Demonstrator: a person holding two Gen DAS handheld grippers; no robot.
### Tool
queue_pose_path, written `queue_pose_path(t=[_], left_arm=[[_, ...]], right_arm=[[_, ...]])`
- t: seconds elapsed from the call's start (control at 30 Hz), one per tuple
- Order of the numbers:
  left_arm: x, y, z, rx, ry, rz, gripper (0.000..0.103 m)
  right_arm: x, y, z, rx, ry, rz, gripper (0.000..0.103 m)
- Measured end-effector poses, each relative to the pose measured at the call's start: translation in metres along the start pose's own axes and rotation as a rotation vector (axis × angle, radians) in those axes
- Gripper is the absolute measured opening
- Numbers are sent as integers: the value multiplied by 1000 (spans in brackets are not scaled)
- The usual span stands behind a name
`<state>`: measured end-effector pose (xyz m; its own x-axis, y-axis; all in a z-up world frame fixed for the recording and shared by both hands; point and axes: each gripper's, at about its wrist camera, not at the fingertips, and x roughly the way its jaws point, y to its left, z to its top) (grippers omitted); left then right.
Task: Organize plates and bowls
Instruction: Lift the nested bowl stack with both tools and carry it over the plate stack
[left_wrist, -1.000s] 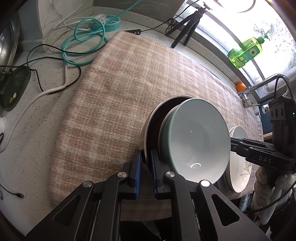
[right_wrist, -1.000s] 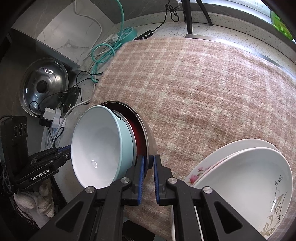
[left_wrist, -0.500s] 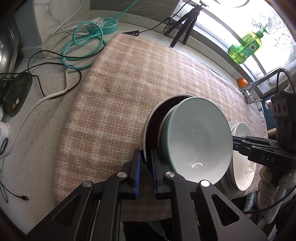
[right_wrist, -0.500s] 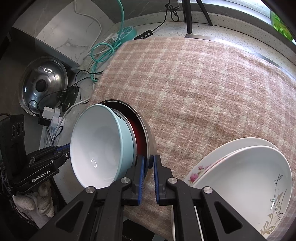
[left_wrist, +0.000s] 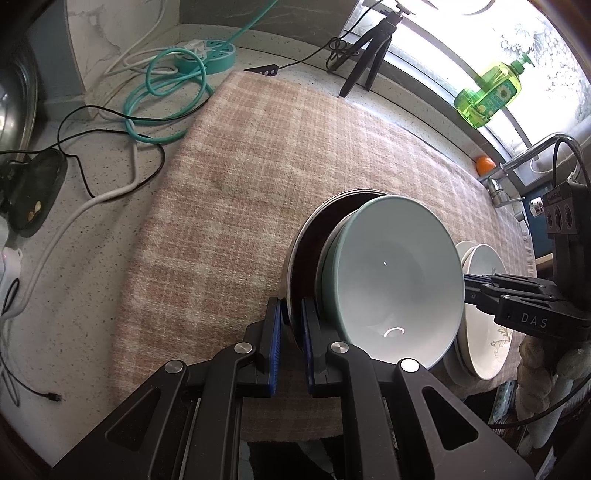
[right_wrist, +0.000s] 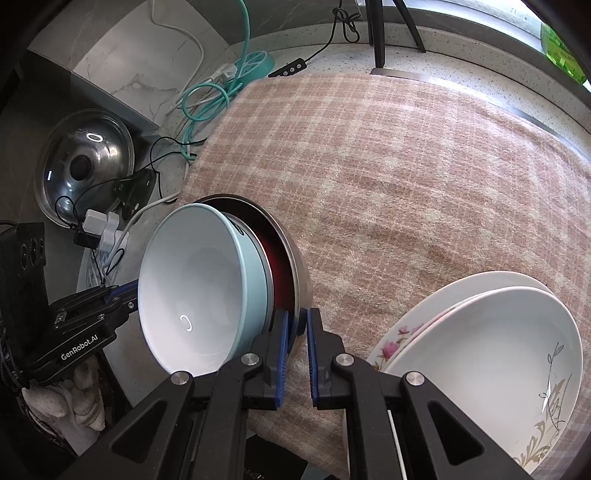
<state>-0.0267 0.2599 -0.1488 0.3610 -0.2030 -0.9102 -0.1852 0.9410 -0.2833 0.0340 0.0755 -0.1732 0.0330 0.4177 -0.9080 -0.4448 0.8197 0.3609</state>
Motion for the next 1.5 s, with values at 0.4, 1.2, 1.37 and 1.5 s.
queue_pose_path(t=[0.4,1.2,1.37,1.5], left_arm=[[-21,-17,11,40,-44,-1,9],[-40,-117,20,200,-100,-74,9],[-31,-140,16,225,-78,-98,9],[-24,-158,11,241,-60,-114,9]], right_arm=[[-30,-2,-2,28,-46,24,9],[-123,-59,-38,135,-143,-10,9],[-138,-82,-53,165,-156,-28,9],[-145,-99,-64,193,-159,-39,9]])
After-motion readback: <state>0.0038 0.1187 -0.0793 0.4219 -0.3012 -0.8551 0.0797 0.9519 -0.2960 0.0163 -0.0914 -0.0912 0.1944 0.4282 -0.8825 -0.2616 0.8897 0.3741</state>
